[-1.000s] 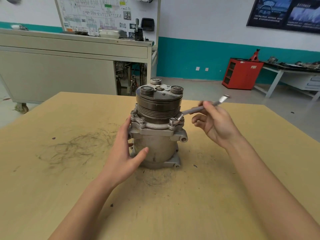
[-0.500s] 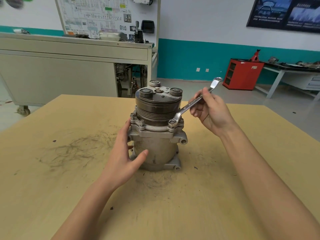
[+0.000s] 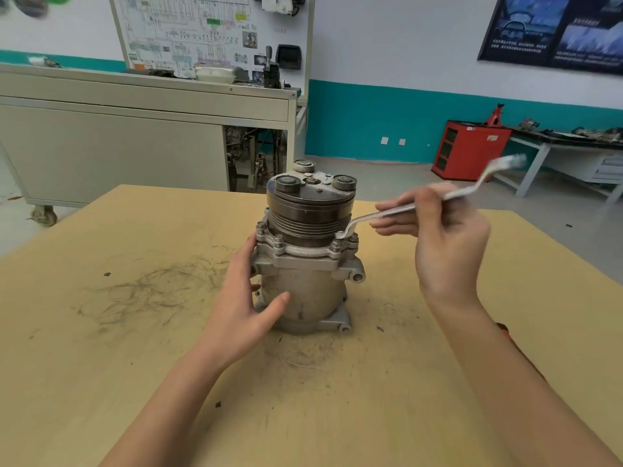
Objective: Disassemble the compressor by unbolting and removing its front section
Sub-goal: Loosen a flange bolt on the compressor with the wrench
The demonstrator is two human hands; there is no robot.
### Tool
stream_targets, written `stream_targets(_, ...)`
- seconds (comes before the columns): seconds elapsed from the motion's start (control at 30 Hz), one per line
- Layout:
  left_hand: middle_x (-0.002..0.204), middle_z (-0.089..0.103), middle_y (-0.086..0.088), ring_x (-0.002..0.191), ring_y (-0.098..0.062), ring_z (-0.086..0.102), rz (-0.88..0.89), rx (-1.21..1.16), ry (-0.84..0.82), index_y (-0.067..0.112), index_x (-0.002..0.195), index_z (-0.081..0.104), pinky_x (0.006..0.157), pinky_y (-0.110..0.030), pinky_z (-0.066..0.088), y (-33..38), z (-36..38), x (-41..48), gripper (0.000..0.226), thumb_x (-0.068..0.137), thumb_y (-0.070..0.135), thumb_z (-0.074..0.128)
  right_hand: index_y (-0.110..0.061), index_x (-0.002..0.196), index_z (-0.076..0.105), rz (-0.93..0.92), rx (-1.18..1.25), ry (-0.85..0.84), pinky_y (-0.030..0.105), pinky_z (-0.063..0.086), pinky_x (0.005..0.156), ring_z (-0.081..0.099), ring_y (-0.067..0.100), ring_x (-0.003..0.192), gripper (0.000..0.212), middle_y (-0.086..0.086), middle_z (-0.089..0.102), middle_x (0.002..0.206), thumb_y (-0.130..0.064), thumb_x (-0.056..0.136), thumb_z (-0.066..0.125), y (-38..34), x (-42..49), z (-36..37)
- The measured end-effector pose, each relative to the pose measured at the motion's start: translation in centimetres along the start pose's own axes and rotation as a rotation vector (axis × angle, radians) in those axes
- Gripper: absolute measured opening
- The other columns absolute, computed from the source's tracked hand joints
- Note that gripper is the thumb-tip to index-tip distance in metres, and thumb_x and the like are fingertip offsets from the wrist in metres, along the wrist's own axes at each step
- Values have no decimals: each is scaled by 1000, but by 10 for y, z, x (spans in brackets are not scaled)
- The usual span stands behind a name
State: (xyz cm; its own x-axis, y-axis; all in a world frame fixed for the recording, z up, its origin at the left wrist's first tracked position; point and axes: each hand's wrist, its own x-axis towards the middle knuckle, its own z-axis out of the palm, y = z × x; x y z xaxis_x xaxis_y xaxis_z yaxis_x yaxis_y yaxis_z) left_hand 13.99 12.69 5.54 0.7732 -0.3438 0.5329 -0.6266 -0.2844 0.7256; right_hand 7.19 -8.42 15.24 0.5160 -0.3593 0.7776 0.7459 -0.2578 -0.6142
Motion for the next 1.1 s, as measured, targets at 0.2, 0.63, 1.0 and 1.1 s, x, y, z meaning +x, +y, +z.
stream_targets(0.2,154,25,14,137,-11,37,-4,-10,-1,70,133,0,107,-42,43,-2,1,0,85,77,50,61,-1,95,62,-407,-313,-144,46,57,59,70,28,75,30,11,67,87,-30,95,52,-6,-35,4)
stream_targets(0.63,148,25,19,132,-6,39,2,-21,11,60,135,2,96,-18,39,-4,2,0,85,78,42,62,-7,86,49,481,275,-42,25,56,59,71,24,69,26,11,72,83,-17,102,31,21,-7,-18)
stream_targets(1.0,147,24,22,131,0,36,-10,-29,10,64,133,1,89,-6,38,-4,1,0,85,80,42,64,-10,83,50,834,344,-358,16,40,38,55,12,43,30,4,63,60,-25,102,32,62,56,-5)
stream_targets(1.1,150,24,18,134,-6,37,-1,-30,3,61,135,2,94,-15,38,-5,1,0,88,85,32,68,-11,80,52,791,539,-149,16,48,44,60,11,49,33,4,65,63,-28,102,34,51,53,-8)
